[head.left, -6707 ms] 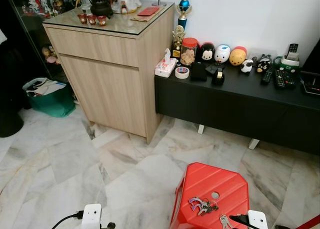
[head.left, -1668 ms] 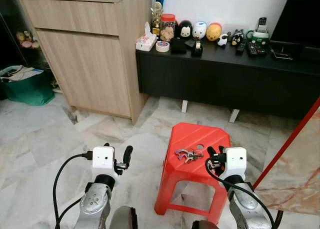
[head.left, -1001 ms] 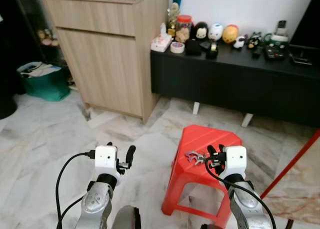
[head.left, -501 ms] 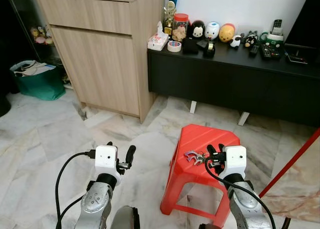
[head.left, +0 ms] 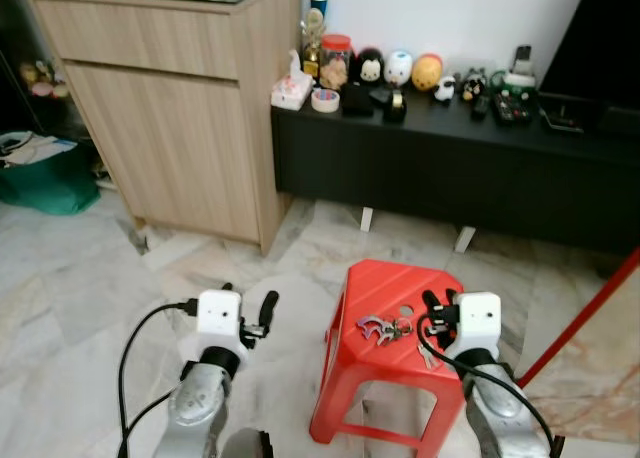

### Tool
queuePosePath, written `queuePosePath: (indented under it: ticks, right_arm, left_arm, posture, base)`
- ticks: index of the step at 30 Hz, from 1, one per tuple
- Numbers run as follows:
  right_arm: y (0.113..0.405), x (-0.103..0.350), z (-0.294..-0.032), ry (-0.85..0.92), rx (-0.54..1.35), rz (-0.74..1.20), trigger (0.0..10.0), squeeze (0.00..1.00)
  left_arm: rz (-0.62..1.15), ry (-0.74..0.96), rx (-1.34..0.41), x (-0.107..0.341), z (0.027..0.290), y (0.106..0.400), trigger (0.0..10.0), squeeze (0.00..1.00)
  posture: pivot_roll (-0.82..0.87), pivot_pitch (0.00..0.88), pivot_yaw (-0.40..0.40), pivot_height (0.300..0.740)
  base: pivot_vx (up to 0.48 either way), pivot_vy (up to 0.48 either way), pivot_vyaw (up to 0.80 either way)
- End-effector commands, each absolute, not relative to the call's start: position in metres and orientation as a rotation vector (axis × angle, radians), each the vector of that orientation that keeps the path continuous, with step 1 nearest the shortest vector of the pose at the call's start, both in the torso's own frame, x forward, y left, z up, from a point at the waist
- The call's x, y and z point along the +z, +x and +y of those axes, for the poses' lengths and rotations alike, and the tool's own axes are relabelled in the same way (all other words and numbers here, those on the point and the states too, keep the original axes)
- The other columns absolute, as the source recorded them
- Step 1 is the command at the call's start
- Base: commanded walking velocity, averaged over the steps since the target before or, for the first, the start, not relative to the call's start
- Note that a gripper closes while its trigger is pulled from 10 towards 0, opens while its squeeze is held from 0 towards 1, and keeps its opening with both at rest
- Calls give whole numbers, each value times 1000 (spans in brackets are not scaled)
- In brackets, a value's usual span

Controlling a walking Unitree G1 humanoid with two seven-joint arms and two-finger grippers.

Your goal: Hang keys on a hook

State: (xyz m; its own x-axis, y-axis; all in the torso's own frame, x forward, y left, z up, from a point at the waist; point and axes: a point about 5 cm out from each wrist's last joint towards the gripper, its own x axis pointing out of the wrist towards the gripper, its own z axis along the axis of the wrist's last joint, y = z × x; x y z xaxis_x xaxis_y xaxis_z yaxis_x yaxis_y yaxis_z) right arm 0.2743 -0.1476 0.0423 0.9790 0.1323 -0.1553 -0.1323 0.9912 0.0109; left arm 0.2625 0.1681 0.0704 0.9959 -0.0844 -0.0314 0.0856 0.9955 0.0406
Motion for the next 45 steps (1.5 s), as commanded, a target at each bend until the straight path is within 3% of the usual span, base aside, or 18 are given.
queuePosePath:
  ticks: [1,24,45]
  right_arm:
    - [273,42,-160,-18,101,161,10000,0]
    - [272,34,-162,-49,97,197,10000,0]
    - [267,15,-168,-73,97,277,10000,0]
  left_arm:
    - [24,19,-113,72,157,264,10000,0]
    - [25,19,-110,71,157,263,10000,0]
    - [23,21,-127,71,155,264,10000,0]
  posture:
    - [4,0,-35,632]
    - [4,0,-38,632]
    - [3,0,-37,632]
  base:
    - [289,0,0]
    - [289,0,113]
    - [62,0,0]
